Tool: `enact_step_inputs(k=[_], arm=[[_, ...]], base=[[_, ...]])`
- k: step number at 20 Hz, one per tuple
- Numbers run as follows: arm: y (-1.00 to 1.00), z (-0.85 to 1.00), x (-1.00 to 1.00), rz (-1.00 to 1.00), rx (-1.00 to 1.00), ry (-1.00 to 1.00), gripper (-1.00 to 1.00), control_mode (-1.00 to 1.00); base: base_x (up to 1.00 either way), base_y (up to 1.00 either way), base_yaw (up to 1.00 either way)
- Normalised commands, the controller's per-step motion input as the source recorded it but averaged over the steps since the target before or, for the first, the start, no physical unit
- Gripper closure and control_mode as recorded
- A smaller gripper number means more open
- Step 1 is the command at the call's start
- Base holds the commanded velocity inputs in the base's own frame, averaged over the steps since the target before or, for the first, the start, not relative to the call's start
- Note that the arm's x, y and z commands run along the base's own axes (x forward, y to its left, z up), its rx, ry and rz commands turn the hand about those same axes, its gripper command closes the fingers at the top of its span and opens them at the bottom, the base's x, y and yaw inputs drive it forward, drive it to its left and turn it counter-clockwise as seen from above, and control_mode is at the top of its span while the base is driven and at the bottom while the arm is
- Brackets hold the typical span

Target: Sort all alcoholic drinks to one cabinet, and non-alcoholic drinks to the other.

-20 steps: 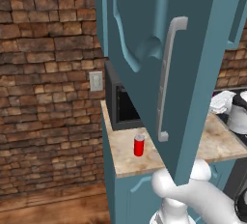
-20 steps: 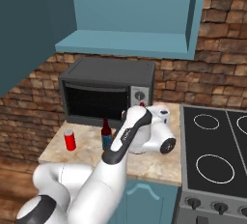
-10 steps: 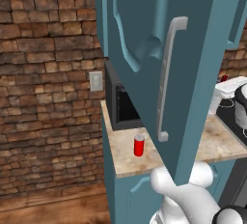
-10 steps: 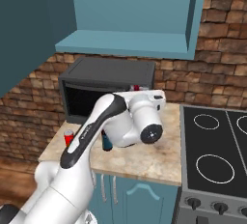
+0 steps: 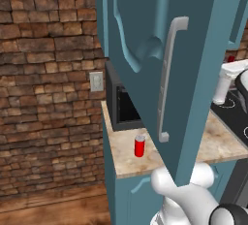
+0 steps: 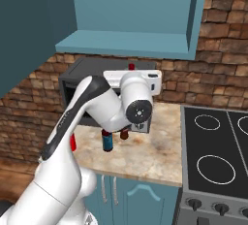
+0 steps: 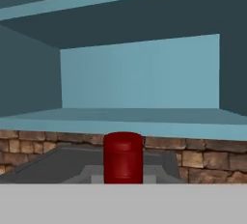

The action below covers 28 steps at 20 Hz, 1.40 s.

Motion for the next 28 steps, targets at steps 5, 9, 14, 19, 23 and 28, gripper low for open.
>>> enact_step_inputs(k=[5, 9, 14, 19, 23, 28], arm=[[0.00, 0.49, -0.01, 0.00, 0.00, 0.00, 1.00, -1.00], [0.00, 0.57, 0.00, 0.00, 0.00, 0.00, 1.00, -1.00], [0.00, 0.57, 0.00, -0.01, 0.00, -0.02, 1.00, -1.00], [0.00, 0.58, 0.00, -0.04, 0.00, -0.06, 1.00, -1.00], [0.00, 0.50, 0.01, -0.06, 0.00, -0.05, 1.00, -1.00], [0.00, 0.36, 0.07, -0.07, 0.00, -0.13, 1.00, -1.00]], base=[[0.00, 0.00, 0.00], [0.00, 0.00, 0.00], [0.00, 0.00, 0.00], [0.00, 0.00, 0.00], [0.00, 0.00, 0.00], [0.00, 0.00, 0.00]])
